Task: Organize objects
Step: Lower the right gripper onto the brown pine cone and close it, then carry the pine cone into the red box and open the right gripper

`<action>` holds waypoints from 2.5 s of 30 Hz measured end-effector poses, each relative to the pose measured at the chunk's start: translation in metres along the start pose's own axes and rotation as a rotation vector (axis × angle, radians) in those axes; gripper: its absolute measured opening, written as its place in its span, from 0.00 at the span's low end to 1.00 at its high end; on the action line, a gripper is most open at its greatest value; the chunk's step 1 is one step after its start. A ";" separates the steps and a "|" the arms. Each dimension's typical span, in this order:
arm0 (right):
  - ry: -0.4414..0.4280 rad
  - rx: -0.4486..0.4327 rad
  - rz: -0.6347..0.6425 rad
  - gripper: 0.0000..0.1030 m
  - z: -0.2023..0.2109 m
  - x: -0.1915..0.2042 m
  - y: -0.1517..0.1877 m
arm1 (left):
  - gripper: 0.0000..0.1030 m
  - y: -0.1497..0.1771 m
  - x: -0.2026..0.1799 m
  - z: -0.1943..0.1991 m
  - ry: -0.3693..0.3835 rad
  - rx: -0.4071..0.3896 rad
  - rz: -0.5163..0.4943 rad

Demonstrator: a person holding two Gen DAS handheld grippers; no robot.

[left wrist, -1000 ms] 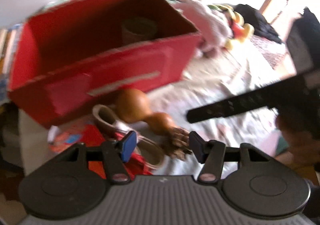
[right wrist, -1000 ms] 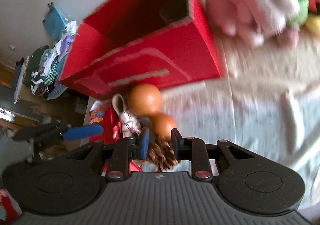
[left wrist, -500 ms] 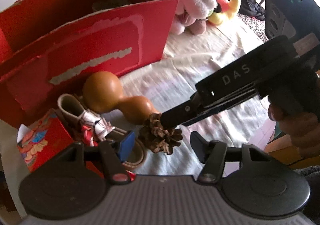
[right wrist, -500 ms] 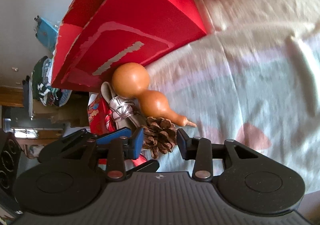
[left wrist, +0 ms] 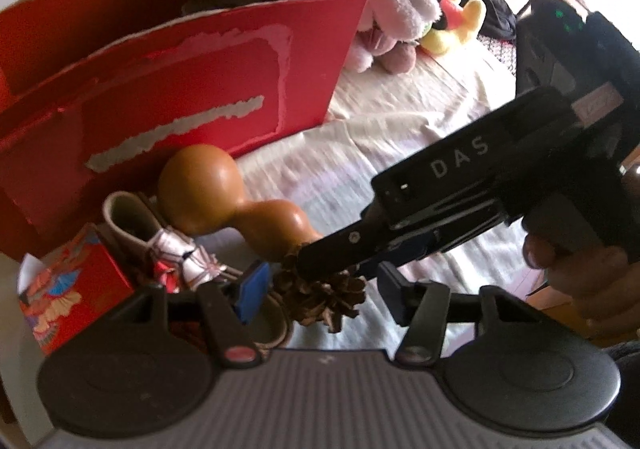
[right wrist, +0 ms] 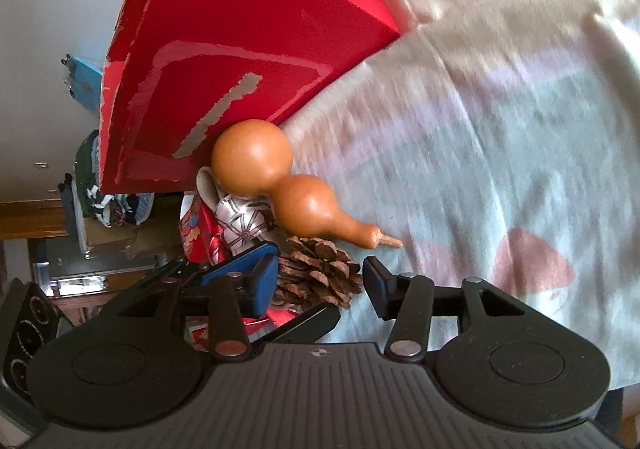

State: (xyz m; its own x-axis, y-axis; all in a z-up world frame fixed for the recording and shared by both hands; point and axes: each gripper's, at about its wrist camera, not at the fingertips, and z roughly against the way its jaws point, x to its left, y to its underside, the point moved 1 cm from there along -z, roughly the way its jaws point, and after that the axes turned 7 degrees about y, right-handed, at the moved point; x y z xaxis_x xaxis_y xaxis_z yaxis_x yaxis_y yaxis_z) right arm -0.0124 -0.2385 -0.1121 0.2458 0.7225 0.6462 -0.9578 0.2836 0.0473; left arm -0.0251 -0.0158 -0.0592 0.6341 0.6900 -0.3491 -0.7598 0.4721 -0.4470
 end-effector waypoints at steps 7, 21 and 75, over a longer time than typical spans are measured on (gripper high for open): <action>0.000 -0.001 -0.018 0.46 0.010 -0.005 0.001 | 0.48 -0.001 0.006 0.000 0.042 -0.001 0.049; 0.032 -0.129 -0.021 0.46 0.059 0.007 0.021 | 0.47 -0.024 -0.026 0.020 0.152 -0.076 -0.036; 0.892 0.090 0.964 0.45 -0.049 0.179 -0.114 | 0.47 -0.128 0.102 -0.017 0.254 -0.163 0.188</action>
State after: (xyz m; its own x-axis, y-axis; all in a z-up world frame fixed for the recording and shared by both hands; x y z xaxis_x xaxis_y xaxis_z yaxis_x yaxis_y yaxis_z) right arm 0.1478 -0.1101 -0.0391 -0.5568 0.7852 -0.2709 -0.8012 -0.5938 -0.0742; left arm 0.1397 -0.0151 -0.0519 0.5165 0.5884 -0.6220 -0.8466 0.2422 -0.4739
